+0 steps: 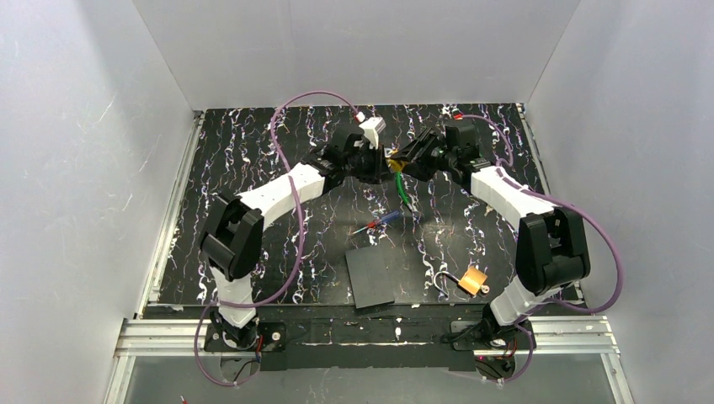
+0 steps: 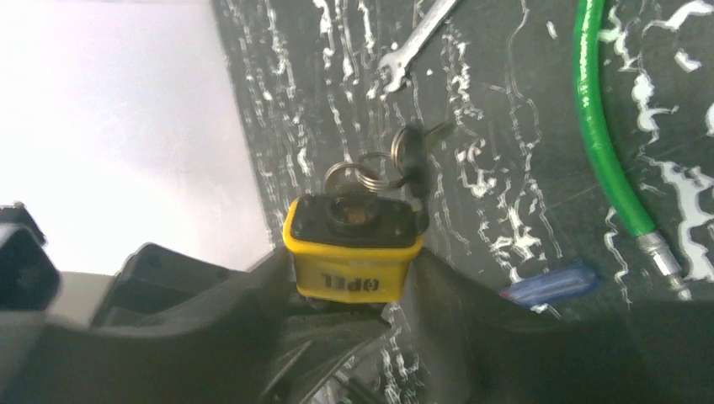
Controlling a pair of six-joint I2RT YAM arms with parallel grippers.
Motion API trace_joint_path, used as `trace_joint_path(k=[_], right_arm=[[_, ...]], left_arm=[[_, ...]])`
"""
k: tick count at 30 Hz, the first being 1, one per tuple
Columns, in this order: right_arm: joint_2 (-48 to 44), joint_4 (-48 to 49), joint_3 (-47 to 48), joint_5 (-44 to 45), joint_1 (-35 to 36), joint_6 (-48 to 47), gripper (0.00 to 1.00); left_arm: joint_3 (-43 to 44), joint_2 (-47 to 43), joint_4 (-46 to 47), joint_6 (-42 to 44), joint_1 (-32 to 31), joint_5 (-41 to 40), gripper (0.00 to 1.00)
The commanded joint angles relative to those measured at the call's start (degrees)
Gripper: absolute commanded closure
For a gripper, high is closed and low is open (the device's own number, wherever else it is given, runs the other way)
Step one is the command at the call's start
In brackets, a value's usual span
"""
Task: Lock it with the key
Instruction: Pick up the lock from the center of the board, then lock the lock.
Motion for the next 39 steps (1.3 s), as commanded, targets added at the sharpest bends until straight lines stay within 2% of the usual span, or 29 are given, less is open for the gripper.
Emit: trace_joint_path(k=[1, 3, 4, 7, 9, 15, 16, 19, 23, 27, 36, 39], right_arm=[[-4.86, 10.95, -1.43, -13.49, -5.95, -8.71, 0.17], [-5.32, 9.63, -0.61, -19.37, -7.97, -14.06, 0.05], [-5.52, 9.13, -0.31, -21.88, -8.69, -16.56, 0.03], [-6.80, 6.58, 0.82, -30.09, -10.69, -27.32, 0.02], [-8.15, 3.46, 1.57, -33.01, -11.13, -35.10, 0.02], [-12.09, -14.13, 4.48, -43.88, -11.15, -64.44, 0.00], [-13.07, -17.31, 4.80, -44.35, -11.01, -69.48, 0.00], [-16.78, -20.22, 3.60, -42.16, -9.01, -76.68, 0.00], [-18.56, -31.88, 6.11, -37.36, -1.45, -89.64, 0.00], [-18.26, -32.42, 5.54, -35.00, 6.05, -91.06, 0.00], [-16.90, -25.43, 4.32, -40.26, 11.63, -85.15, 0.00], [-15.88, -24.28, 4.14, -41.80, 12.43, -83.69, 0.05]], left_arm=[[-2.29, -11.49, -6.36, 10.10, 1.70, 5.21, 1.00], [-2.51, -13.97, -10.71, 14.43, 2.23, 7.73, 1.00], [-2.39, -15.04, -12.77, 16.34, 2.34, 8.35, 1.00], [-2.29, -18.07, -19.62, 21.73, 2.85, 11.17, 1.00], [-2.32, -19.55, -23.30, 24.98, 3.98, 16.33, 1.00], [-0.12, -20.84, -34.57, 34.66, 7.60, 30.52, 1.00], [0.48, -20.61, -36.56, 35.54, 7.82, 32.12, 1.00], [1.22, -20.23, -41.05, 38.20, 7.96, 36.57, 1.00], [0.50, -20.37, -43.30, 40.31, 7.94, 38.76, 1.00], [-0.50, -20.88, -43.77, 41.75, 7.47, 41.30, 1.00], [-1.91, -22.72, -43.78, 44.33, 5.49, 42.14, 1.00], [-2.18, -23.25, -43.78, 44.90, 5.15, 42.54, 1.00]])
